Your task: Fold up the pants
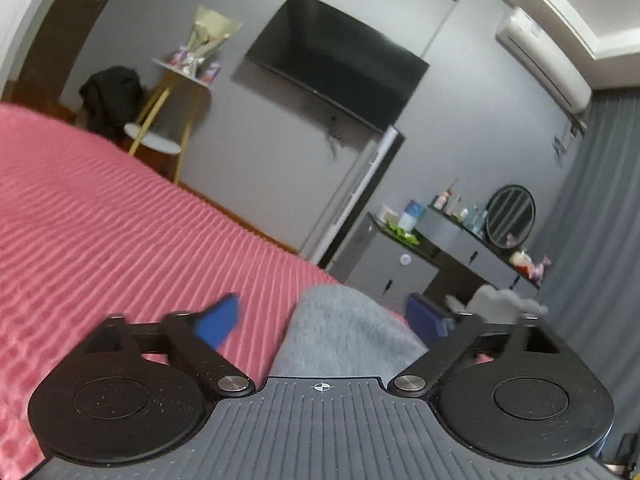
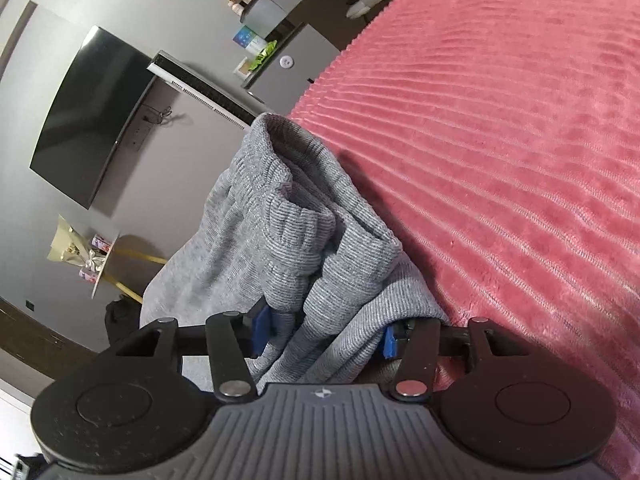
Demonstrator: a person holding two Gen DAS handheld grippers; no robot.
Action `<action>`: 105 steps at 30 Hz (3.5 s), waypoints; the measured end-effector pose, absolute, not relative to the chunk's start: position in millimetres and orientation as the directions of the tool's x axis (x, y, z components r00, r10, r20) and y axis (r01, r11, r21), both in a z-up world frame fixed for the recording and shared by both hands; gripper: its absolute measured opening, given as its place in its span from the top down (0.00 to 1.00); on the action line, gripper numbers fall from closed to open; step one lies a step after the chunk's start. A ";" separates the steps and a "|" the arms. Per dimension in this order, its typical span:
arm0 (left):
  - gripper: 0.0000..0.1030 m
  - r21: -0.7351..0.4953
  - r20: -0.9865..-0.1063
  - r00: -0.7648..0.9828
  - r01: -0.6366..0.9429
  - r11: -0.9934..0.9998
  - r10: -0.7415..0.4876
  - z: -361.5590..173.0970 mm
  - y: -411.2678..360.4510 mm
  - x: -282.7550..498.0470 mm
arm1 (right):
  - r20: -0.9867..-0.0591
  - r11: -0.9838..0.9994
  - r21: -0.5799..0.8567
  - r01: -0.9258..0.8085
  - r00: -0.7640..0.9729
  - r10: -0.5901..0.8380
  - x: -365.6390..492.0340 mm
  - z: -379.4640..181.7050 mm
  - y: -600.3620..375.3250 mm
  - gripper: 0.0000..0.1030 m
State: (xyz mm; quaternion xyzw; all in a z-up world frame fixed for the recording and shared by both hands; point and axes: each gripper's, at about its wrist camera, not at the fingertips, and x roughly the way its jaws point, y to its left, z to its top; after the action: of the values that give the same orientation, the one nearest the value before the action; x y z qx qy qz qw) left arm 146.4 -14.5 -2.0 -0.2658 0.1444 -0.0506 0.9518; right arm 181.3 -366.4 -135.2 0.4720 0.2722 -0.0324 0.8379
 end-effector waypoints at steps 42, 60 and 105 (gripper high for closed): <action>0.08 -0.106 -0.729 0.670 0.097 0.990 -0.144 -14.4 -78.3 80.1 | -0.784 0.987 0.054 0.152 0.619 -0.053 63.8 -60.1 -258.2 0.04; 0.02 -0.072 -0.664 0.724 0.187 0.980 -0.187 44.4 -60.9 18.9 | -0.689 0.993 0.115 0.024 0.722 0.063 30.3 -19.4 -238.7 0.04; 0.03 -0.036 -0.736 0.657 0.201 0.979 -0.163 -12.0 -102.0 120.2 | -0.652 0.991 0.096 0.091 0.758 -0.006 98.0 -69.9 -247.8 0.04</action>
State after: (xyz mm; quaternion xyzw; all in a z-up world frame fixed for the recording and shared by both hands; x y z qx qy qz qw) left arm 120.2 -102.0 -12.0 0.0242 0.4018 -0.1000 0.9099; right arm 98.0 -247.8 -69.9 0.0612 0.3466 -0.0261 0.9356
